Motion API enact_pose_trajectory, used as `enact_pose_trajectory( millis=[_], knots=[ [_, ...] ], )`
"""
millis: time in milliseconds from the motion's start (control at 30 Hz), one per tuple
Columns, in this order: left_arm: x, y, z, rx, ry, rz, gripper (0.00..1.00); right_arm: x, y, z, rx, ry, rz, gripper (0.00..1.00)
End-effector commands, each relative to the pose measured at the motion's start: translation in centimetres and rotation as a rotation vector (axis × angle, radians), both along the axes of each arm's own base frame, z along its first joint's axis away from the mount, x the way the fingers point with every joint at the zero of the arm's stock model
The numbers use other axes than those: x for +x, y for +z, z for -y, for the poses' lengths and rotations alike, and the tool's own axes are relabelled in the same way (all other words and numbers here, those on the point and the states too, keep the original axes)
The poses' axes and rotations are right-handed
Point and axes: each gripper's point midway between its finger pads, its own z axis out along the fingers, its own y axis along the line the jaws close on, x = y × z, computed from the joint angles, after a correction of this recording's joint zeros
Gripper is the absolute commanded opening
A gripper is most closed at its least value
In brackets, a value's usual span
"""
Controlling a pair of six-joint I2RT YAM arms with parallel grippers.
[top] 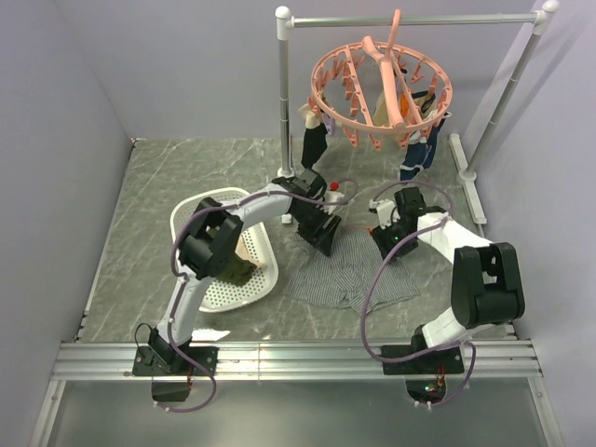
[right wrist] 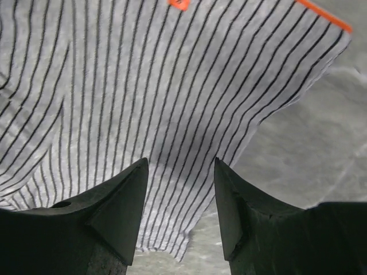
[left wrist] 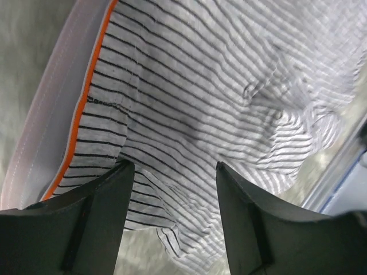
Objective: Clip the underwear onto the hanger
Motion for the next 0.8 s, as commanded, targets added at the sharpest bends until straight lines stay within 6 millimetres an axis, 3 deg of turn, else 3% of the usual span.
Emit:
enact_pose_trajectory(
  millis=[0, 100, 133, 167, 200, 233, 267, 300, 333, 367, 433, 467, 533, 567, 633, 700, 767],
  knots=[
    [0.1, -0.9, 1.6, -0.014, 0.002, -0.048, 0.65, 1.6, 0.7, 1.7, 0.0, -0.063, 0.04, 0.57],
    [0.9, 0.1, 2.6, -0.058, -0.023, -0.012, 0.65, 1.8, 1.8, 2.0, 0.056, -0.101, 0.047, 0.56],
    [0.8, 0.1, 2.3, -0.064, -0.028, -0.004, 0.66, 2.4, 2.9, 1.7, 0.078, -0.099, 0.072, 0.56],
    [0.9, 2.3, 2.2, -0.1, -0.028, 0.036, 0.66, 2.6, 4.7, 1.0, 0.128, -0.085, 0.118, 0.56],
    [0.3, 2.2, 1.9, -0.138, -0.037, 0.038, 0.67, 3.1, 6.2, 0.8, 0.148, -0.081, 0.158, 0.56],
    [0.0, 3.3, 1.6, -0.176, -0.041, 0.054, 0.67, 3.2, 7.4, 0.2, 0.179, -0.065, 0.188, 0.57],
    [0.4, 7.0, 1.2, -0.256, -0.032, 0.117, 0.69, 3.1, 9.6, -0.6, 0.227, -0.045, 0.246, 0.57],
    [0.1, 8.3, 0.9, -0.302, -0.032, 0.141, 0.7, 3.4, 11.3, -0.4, 0.254, -0.059, 0.293, 0.57],
    [-0.7, 8.5, 0.4, -0.348, -0.042, 0.159, 0.7, 3.4, 12.5, -0.4, 0.277, -0.056, 0.331, 0.57],
    [-1.1, 11.8, -0.2, -0.408, -0.049, 0.234, 0.73, 3.1, 14.7, -0.7, 0.296, -0.046, 0.403, 0.57],
    [-2.7, 12.8, -1.1, -0.466, -0.078, 0.289, 0.75, 2.9, 17.3, -1.2, 0.35, -0.055, 0.494, 0.58],
    [-3.3, 15.7, -1.6, -0.515, -0.118, 0.388, 0.76, 2.5, 19.4, -1.2, 0.365, -0.051, 0.568, 0.59],
    [-3.9, 16.2, -2.7, -0.527, -0.119, 0.461, 0.93, 2.4, 21.6, -1.2, 0.397, -0.073, 0.664, 0.61],
    [-3.4, 18.4, -3.2, -0.543, -0.092, 0.561, 0.99, 1.9, 23.3, -1.1, 0.406, -0.077, 0.741, 0.64],
    [-2.9, 19.5, -3.8, -0.54, -0.061, 0.628, 0.99, 2.2, 24.8, -0.9, 0.422, -0.113, 0.832, 0.69],
    [-1.3, 22.9, -4.0, -0.559, 0.036, 0.711, 0.99, 2.3, 26.5, -0.6, 0.424, -0.127, 0.906, 0.79],
    [1.3, 26.2, -4.8, -0.579, 0.265, 0.751, 0.99, 2.7, 27.7, 0.0, 0.428, -0.182, 0.94, 0.98]
  ],
)
